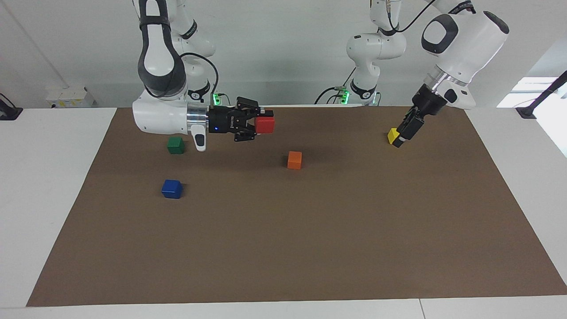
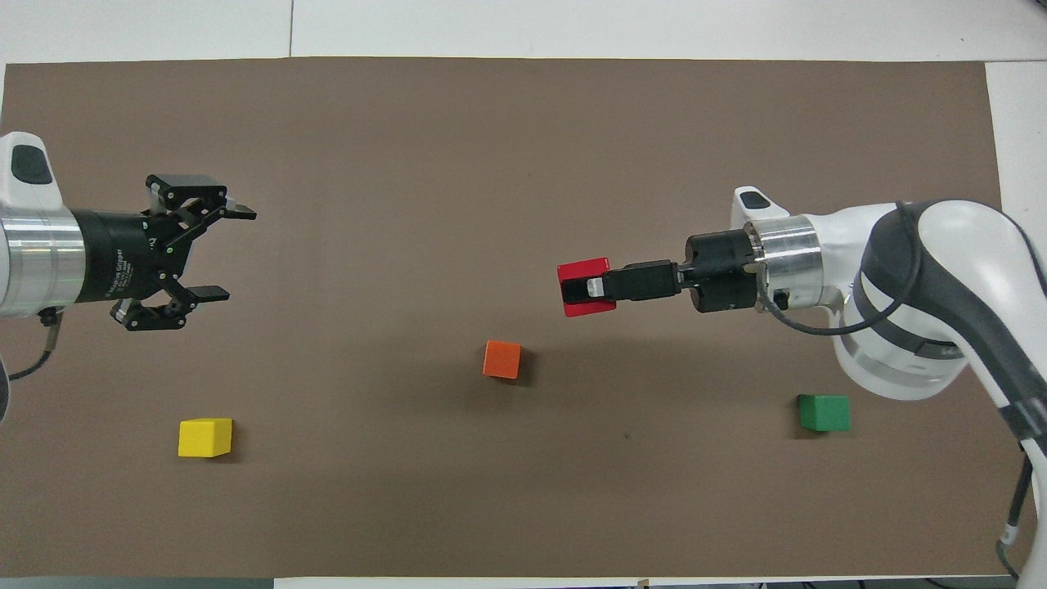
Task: Transfer red block to right arm and stack on blue block
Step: 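Open the left gripper and withdraw it while the right gripper pulls back, then carry the red cube with the right gripper above the blue cube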
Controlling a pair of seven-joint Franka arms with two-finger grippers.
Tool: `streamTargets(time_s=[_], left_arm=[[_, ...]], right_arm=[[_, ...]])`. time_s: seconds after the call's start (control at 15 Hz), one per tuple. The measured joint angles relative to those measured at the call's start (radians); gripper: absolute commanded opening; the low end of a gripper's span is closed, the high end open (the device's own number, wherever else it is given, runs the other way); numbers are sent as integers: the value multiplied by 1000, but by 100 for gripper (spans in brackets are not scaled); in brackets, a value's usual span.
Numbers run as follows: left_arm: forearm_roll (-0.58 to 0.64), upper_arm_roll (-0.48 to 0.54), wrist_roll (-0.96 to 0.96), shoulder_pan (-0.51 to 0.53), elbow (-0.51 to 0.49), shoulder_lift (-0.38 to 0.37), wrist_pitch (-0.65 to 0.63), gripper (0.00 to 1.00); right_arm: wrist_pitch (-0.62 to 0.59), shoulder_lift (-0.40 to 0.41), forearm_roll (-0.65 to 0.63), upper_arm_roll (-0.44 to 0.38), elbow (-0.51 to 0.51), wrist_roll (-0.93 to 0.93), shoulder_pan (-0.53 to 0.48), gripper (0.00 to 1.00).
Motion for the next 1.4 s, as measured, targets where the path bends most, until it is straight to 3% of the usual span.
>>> streamTargets(time_s=[0.33,0.73,1.13,1.4], left_arm=[[275,-7,179,19,161,135,-55,100],[380,-6,613,22,307,167,-299,100],[383,-14,687,15,323,106,-476,100],[383,-8,687,-2,323,83,-496,100]], right_arm=[[3,-1,-553,-5,110,131,-47,0],[103,7,-1039,0,148,378,-45,0],[257,54,-1248,-2,86,619,-65,0],[361,94,-1326,-4,32,650,-104,0]])
